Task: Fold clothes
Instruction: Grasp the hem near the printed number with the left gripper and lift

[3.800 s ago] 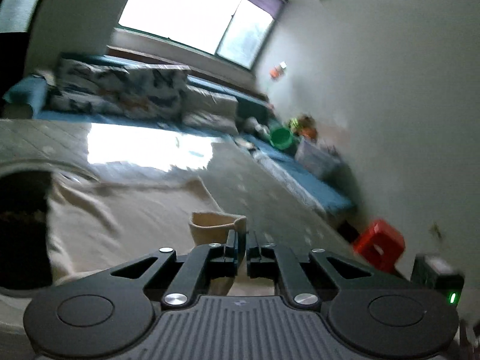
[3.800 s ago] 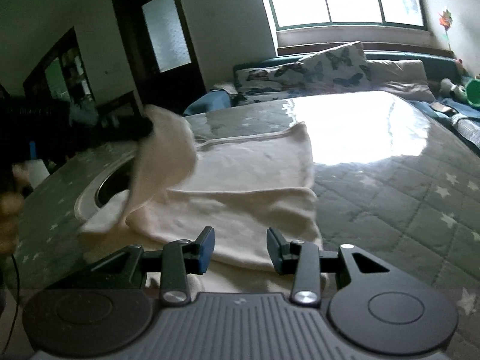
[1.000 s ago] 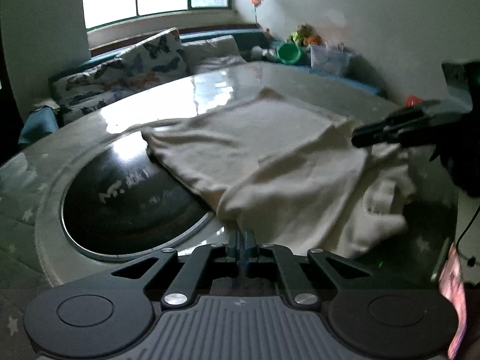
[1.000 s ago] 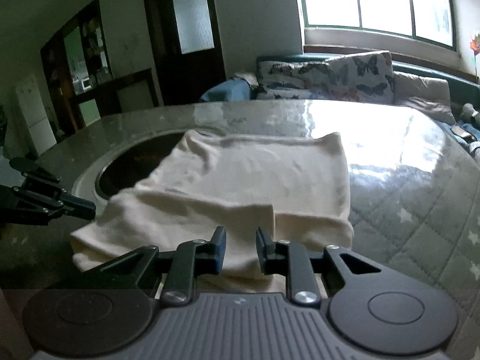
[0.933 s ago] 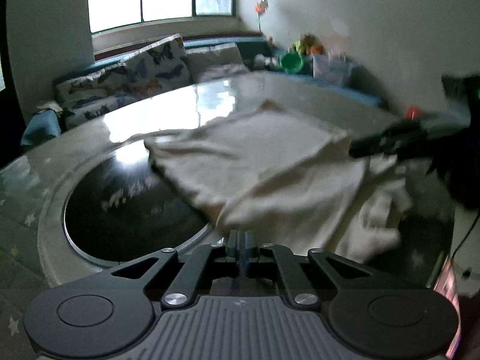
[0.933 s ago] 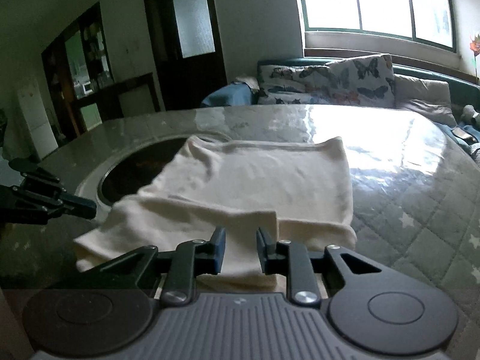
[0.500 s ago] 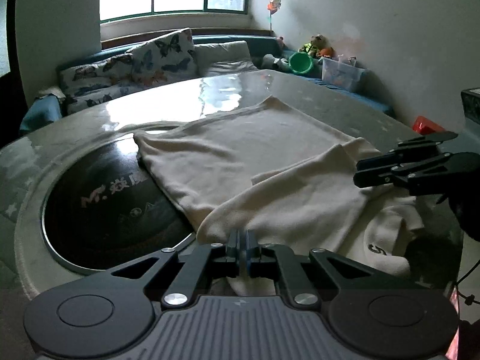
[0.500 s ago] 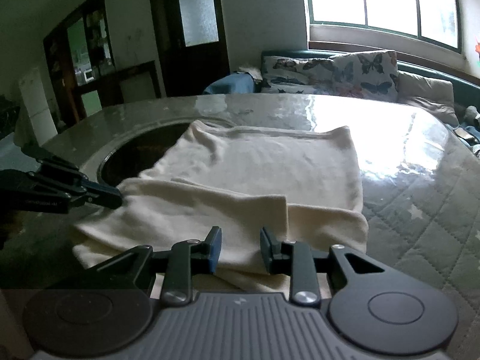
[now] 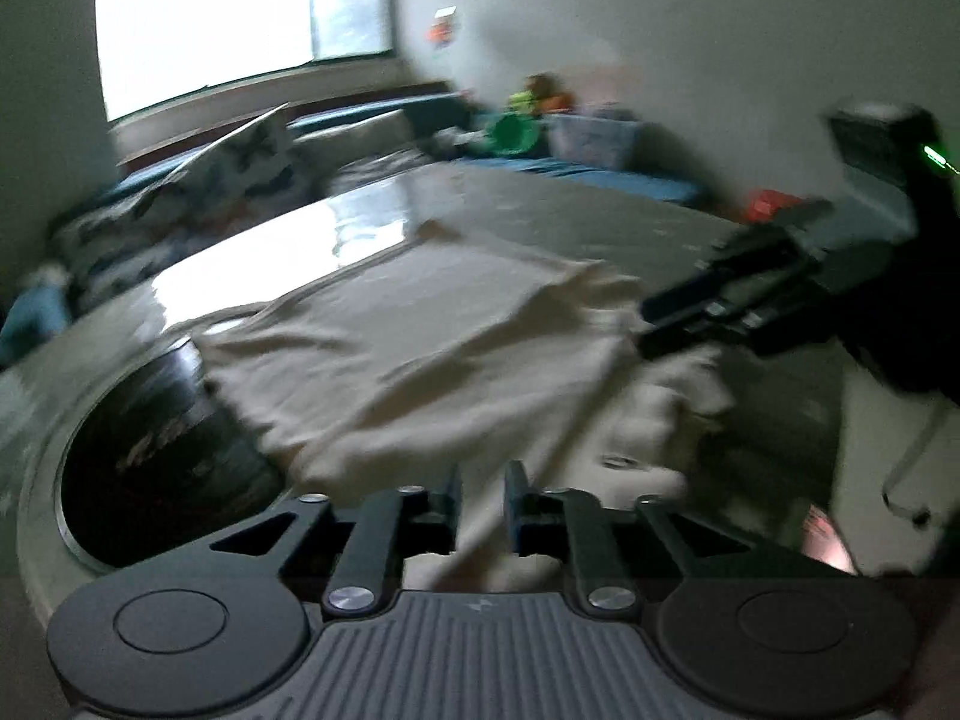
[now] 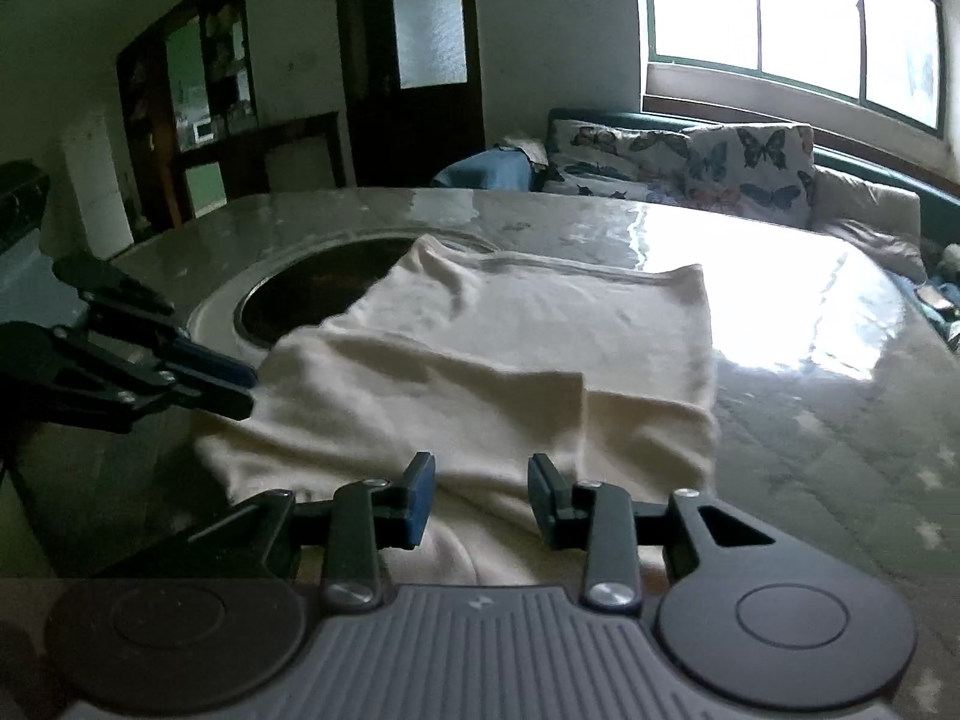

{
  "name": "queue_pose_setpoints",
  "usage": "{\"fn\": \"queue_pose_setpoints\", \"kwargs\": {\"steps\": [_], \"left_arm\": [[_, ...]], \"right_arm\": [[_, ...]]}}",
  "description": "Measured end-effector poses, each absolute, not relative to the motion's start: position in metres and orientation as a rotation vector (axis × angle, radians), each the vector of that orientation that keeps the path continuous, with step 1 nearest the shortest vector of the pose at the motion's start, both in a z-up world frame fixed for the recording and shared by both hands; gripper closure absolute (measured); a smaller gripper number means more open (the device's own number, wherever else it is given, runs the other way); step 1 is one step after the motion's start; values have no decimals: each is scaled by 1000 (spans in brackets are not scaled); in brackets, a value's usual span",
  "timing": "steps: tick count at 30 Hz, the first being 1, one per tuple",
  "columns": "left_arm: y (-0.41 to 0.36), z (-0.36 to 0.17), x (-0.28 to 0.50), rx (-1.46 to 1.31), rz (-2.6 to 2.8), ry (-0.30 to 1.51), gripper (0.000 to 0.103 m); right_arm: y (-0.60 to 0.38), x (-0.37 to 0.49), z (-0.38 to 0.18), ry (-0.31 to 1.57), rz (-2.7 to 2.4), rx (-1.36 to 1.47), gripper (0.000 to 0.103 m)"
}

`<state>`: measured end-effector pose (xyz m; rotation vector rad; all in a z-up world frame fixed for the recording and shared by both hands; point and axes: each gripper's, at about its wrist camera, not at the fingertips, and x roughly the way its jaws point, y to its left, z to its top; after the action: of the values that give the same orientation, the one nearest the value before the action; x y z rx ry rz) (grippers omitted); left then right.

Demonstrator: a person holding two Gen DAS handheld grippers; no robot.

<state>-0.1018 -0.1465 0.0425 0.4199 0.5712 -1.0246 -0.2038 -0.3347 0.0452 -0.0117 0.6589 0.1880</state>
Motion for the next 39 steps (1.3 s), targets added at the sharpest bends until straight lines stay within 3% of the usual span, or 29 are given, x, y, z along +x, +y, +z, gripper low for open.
{"fn": "queue_pose_setpoints", "kwargs": {"steps": [14, 21, 24, 39], "left_arm": [[-168, 16, -138, 624, -1130, 483, 75], [-174, 15, -142, 617, -1105, 431, 93], [-173, 23, -133, 547, -1093, 444, 94], [-179, 43, -72, 295, -1013, 554, 95]], "right_arm": [[-334, -251, 37, 760, 200, -219, 63], [-327, -246, 29, 734, 217, -309, 62], [-324, -245, 28, 715, 233, -352, 52], [-326, -225, 23, 627, 292, -334, 57]]}}
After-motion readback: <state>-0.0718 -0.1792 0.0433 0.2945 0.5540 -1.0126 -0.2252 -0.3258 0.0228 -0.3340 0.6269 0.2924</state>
